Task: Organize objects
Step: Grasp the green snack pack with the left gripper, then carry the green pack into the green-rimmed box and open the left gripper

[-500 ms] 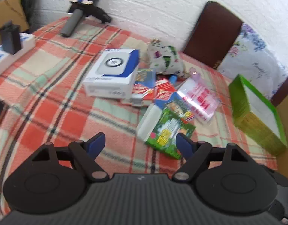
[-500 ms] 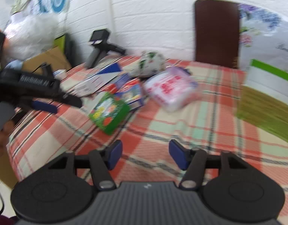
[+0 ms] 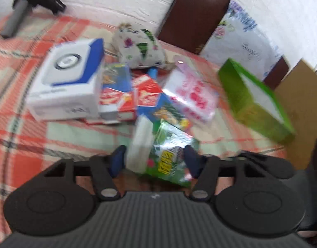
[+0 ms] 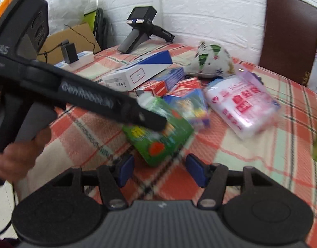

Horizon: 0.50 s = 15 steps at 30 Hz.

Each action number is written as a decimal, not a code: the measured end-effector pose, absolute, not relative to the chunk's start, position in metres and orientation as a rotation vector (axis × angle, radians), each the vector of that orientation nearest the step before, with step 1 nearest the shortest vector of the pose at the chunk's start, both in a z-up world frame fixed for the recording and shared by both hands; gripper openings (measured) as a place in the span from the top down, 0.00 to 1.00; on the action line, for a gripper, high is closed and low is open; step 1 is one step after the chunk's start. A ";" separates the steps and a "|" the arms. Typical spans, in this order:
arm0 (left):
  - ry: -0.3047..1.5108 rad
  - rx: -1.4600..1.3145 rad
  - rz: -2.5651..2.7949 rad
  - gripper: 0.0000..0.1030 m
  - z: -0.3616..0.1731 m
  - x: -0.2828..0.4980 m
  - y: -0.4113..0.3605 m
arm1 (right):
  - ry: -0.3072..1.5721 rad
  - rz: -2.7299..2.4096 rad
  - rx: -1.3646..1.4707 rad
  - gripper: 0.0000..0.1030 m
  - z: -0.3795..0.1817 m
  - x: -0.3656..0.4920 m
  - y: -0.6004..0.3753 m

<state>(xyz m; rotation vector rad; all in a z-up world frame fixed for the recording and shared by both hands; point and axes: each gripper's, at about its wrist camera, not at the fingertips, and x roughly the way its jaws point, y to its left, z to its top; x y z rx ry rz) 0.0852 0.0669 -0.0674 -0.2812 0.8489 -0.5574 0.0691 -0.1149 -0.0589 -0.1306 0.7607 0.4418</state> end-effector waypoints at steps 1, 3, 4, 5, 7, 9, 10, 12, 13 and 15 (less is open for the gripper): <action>0.862 -0.297 -0.568 0.56 -0.066 0.083 0.066 | 0.745 0.436 -0.135 0.53 -0.058 0.069 -0.113; 0.825 -0.261 -0.553 0.57 -0.056 0.073 0.060 | 0.731 0.423 -0.121 0.56 -0.054 0.067 -0.114; 0.810 -0.241 -0.560 0.58 -0.050 0.068 0.057 | 0.717 0.421 -0.108 0.57 -0.051 0.064 -0.118; 0.803 -0.228 -0.567 0.58 -0.044 0.064 0.052 | 0.702 0.416 -0.107 0.58 -0.048 0.060 -0.122; 0.793 -0.205 -0.580 0.58 -0.033 0.064 0.043 | 0.663 0.398 -0.124 0.58 -0.041 0.051 -0.128; 0.771 -0.175 -0.604 0.58 -0.022 0.064 0.027 | 0.621 0.363 -0.127 0.58 -0.033 0.045 -0.138; 0.759 -0.156 -0.618 0.58 -0.017 0.064 0.016 | 0.601 0.342 -0.121 0.58 -0.029 0.043 -0.145; 0.738 -0.117 -0.651 0.58 -0.007 0.069 -0.007 | 0.569 0.293 -0.109 0.58 -0.021 0.039 -0.162; 0.736 -0.104 -0.676 0.58 -0.004 0.073 -0.022 | 0.553 0.266 -0.101 0.58 -0.018 0.038 -0.173; 0.752 -0.088 -0.759 0.61 0.001 0.079 -0.051 | 0.514 0.212 -0.079 0.59 -0.011 0.035 -0.196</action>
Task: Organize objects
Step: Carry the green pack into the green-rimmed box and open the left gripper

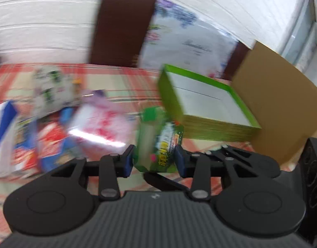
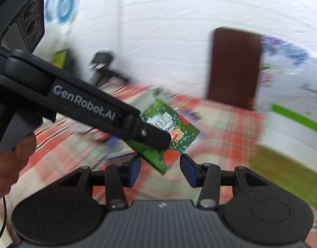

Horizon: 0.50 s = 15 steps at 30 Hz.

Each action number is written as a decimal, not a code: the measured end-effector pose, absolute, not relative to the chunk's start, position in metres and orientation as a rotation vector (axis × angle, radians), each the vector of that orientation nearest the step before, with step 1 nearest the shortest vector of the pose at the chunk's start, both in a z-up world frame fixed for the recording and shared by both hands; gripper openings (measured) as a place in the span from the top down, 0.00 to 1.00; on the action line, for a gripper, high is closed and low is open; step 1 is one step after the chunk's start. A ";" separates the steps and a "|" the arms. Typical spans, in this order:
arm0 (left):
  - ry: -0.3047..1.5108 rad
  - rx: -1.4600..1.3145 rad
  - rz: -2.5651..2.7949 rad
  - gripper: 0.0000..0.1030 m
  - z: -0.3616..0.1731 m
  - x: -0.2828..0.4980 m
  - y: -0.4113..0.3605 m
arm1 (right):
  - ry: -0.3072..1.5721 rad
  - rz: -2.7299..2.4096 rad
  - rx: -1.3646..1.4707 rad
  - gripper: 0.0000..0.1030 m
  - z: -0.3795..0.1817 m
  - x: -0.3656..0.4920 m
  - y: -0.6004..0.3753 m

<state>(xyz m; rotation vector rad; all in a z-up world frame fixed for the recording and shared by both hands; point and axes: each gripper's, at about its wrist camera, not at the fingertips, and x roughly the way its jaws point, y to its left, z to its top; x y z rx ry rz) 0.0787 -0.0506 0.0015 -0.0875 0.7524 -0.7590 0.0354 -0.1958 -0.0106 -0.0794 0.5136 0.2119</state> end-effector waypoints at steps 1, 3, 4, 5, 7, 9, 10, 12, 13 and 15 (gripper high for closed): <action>0.757 -0.065 -0.790 0.62 0.003 0.081 -0.068 | 0.490 0.186 -0.075 0.59 -0.007 0.034 -0.207; 0.718 0.013 -0.813 0.62 0.006 0.082 -0.102 | 0.453 0.124 -0.097 0.60 0.000 0.031 -0.227; 0.703 0.041 -0.832 0.62 0.008 0.084 -0.117 | 0.438 0.087 -0.109 0.60 0.001 0.031 -0.236; 0.701 0.055 -0.850 0.63 0.009 0.087 -0.132 | 0.429 0.050 -0.110 0.60 0.001 0.031 -0.248; 0.703 0.076 -0.883 0.62 0.010 0.094 -0.162 | 0.420 -0.010 -0.082 0.60 0.003 0.034 -0.274; 0.679 0.105 -0.904 0.62 0.015 0.099 -0.191 | 0.405 -0.058 -0.051 0.59 0.006 0.038 -0.301; 0.667 0.119 -0.909 0.62 0.017 0.103 -0.205 | 0.395 -0.082 -0.044 0.59 0.007 0.042 -0.312; 0.653 0.148 -0.891 0.47 0.018 0.113 -0.232 | 0.388 -0.141 -0.046 0.58 0.006 0.055 -0.332; 0.654 0.172 -0.859 0.33 0.016 0.118 -0.244 | 0.391 -0.172 -0.052 0.48 0.004 0.062 -0.343; 0.668 0.198 -0.781 0.32 0.014 0.128 -0.257 | 0.439 -0.242 -0.058 0.46 -0.002 0.081 -0.360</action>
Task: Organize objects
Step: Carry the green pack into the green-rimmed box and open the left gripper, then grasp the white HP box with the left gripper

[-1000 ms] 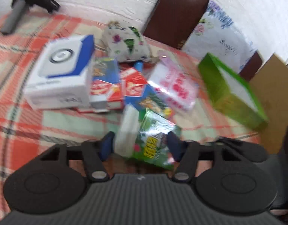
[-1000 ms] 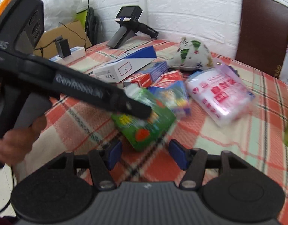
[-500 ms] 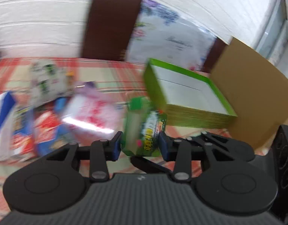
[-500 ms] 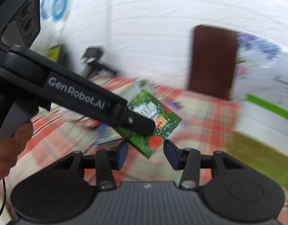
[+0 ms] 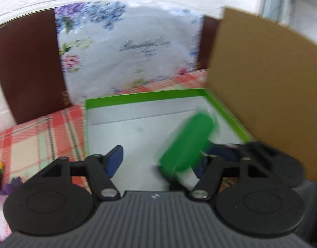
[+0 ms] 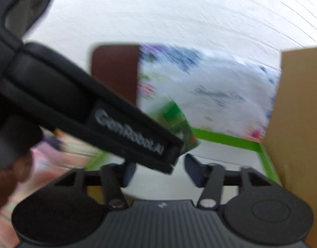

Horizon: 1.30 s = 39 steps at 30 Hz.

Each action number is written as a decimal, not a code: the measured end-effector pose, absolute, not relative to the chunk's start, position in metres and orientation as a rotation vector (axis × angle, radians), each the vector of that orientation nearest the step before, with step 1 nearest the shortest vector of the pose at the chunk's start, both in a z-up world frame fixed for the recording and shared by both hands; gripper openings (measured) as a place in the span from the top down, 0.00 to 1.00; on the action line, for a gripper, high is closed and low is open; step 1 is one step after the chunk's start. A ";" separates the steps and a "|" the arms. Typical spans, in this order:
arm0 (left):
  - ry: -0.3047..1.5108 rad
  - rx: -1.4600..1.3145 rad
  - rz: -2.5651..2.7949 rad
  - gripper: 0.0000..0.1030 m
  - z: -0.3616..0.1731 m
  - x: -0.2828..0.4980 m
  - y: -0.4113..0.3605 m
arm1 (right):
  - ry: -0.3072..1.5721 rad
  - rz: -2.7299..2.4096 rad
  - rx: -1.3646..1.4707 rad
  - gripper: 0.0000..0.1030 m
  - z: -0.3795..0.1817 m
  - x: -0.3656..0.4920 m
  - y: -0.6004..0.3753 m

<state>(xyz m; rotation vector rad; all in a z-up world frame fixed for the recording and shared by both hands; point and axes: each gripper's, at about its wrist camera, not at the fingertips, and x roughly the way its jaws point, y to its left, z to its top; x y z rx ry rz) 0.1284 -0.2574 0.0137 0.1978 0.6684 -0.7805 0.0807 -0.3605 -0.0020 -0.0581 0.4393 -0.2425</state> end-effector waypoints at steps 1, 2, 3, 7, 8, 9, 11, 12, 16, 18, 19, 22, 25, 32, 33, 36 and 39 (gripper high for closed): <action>0.692 0.192 -0.756 0.32 0.013 0.134 -0.258 | 0.450 -0.261 -0.035 0.46 -0.006 0.077 -0.372; 0.710 0.163 -0.750 0.32 0.011 0.137 -0.252 | 0.447 -0.264 0.001 0.46 -0.007 0.073 -0.381; 0.719 0.130 -0.759 0.32 0.011 0.137 -0.244 | 0.439 -0.267 0.033 0.46 -0.008 0.068 -0.387; 0.718 0.090 -0.738 0.32 0.008 0.124 -0.211 | 0.418 -0.273 0.092 0.46 -0.015 0.039 -0.393; 0.724 0.077 -0.733 0.32 0.008 0.119 -0.204 | 0.411 -0.267 0.107 0.46 -0.015 0.032 -0.389; 0.730 0.068 -0.729 0.32 0.006 0.113 -0.193 | 0.403 -0.257 0.122 0.46 -0.015 0.028 -0.384; 0.733 0.060 -0.713 0.32 0.001 0.099 -0.167 | 0.386 -0.218 0.140 0.46 -0.014 0.013 -0.372; 0.737 0.060 -0.702 0.32 -0.003 0.094 -0.157 | 0.384 -0.190 0.146 0.46 -0.013 0.015 -0.366; 0.760 0.055 -0.620 0.32 -0.023 0.069 -0.093 | 0.412 -0.042 0.149 0.46 -0.013 0.015 -0.325; 0.772 0.044 -0.562 0.32 -0.031 0.061 -0.058 | 0.444 0.035 0.137 0.46 -0.017 0.020 -0.303; 0.779 0.032 -0.529 0.32 -0.034 0.058 -0.041 | 0.464 0.079 0.138 0.46 -0.019 0.024 -0.292; 0.786 -0.023 -0.416 0.32 -0.037 0.060 0.013 | 0.528 0.199 0.122 0.46 -0.024 0.034 -0.252; 0.739 -0.091 -0.284 0.29 -0.025 0.071 0.067 | 0.563 0.299 0.067 0.46 -0.025 0.048 -0.214; 0.710 -0.264 -0.204 0.15 -0.012 0.126 0.148 | 0.529 0.496 -0.171 0.35 -0.013 0.082 -0.107; 0.721 -0.295 -0.224 0.14 -0.017 0.133 0.153 | 0.530 0.514 -0.209 0.31 -0.017 0.090 -0.092; 0.756 -0.375 -0.262 0.09 -0.033 0.155 0.157 | 0.550 0.539 -0.291 0.30 -0.031 0.117 -0.058; 0.794 -0.453 -0.327 0.08 -0.049 0.170 0.160 | 0.571 0.543 -0.321 0.25 -0.042 0.141 -0.034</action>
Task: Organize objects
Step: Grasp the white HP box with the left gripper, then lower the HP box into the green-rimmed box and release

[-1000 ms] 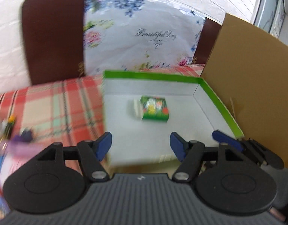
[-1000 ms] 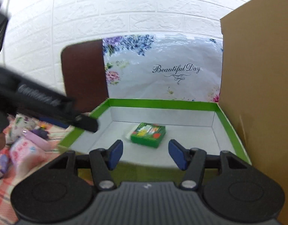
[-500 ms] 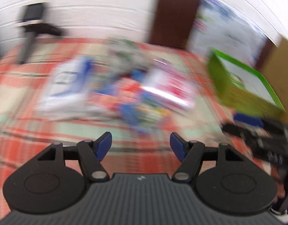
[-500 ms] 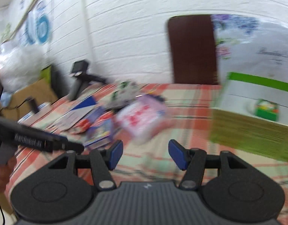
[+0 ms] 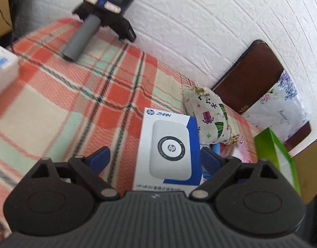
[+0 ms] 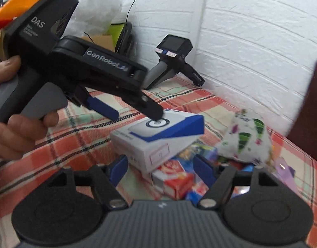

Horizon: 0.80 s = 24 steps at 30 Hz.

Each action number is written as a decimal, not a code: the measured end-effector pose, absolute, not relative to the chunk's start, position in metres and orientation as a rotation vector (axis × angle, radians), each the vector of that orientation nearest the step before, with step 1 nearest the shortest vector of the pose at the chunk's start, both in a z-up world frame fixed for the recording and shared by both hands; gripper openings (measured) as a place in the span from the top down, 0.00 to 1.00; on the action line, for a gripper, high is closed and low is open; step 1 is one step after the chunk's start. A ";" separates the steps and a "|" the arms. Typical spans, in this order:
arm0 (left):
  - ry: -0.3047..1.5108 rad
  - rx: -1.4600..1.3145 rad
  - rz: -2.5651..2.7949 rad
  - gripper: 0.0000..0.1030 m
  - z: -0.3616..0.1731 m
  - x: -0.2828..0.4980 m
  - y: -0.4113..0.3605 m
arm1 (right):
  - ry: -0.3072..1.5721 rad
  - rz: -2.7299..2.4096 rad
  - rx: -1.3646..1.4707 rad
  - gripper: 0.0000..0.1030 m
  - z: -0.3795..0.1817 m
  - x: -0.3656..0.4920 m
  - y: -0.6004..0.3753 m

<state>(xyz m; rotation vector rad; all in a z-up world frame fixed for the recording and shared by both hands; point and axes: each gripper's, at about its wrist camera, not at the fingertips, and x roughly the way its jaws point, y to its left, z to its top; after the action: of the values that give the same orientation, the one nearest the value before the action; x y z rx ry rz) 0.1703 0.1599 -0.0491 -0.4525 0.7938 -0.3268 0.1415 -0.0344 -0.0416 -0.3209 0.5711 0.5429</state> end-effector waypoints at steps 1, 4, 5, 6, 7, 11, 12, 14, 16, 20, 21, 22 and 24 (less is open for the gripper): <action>0.799 -0.459 -0.338 0.10 -0.053 0.175 0.158 | 0.574 0.542 -0.332 0.22 -0.045 0.149 -0.028; 0.805 -0.479 -0.398 0.23 -0.060 0.180 0.152 | 0.591 0.539 -0.374 0.28 -0.056 0.165 -0.013; 0.796 -0.467 -0.392 0.23 -0.058 0.175 0.150 | 0.589 0.548 -0.378 0.29 -0.057 0.164 -0.010; 0.782 -0.438 -0.385 0.23 -0.054 0.171 0.147 | 0.581 0.538 -0.385 0.30 -0.056 0.161 -0.006; 0.763 -0.411 -0.381 0.23 -0.049 0.165 0.145 | 0.568 0.533 -0.384 0.30 -0.054 0.155 -0.005; 0.682 -0.397 -0.389 0.23 -0.023 0.134 0.138 | 0.459 0.508 -0.363 0.31 -0.038 0.122 -0.013; 0.673 -0.401 -0.396 0.23 -0.017 0.128 0.135 | 0.433 0.499 -0.354 0.31 -0.034 0.114 -0.017; 0.662 -0.392 -0.417 0.23 -0.007 0.121 0.123 | 0.386 0.471 -0.349 0.31 -0.027 0.099 -0.028; 0.651 -0.354 -0.445 0.23 0.003 0.116 0.103 | 0.351 0.432 -0.353 0.31 -0.022 0.086 -0.043; 0.646 -0.283 -0.520 0.23 0.015 0.115 0.047 | 0.335 0.339 -0.303 0.31 -0.012 0.070 -0.092; 0.646 -0.264 -0.543 0.23 0.018 0.116 0.030 | 0.332 0.310 -0.288 0.31 -0.011 0.067 -0.107; 0.646 -0.242 -0.569 0.23 0.020 0.117 0.012 | 0.327 0.278 -0.277 0.31 -0.009 0.063 -0.123; 0.644 -0.201 -0.624 0.23 0.024 0.120 -0.025 | 0.312 0.207 -0.268 0.31 -0.007 0.055 -0.155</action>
<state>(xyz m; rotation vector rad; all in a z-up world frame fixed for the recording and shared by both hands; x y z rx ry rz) 0.1196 -0.0247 0.0243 -0.2006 0.6442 -0.6237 0.0546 -0.1550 -0.0071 -0.2683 0.3123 0.2071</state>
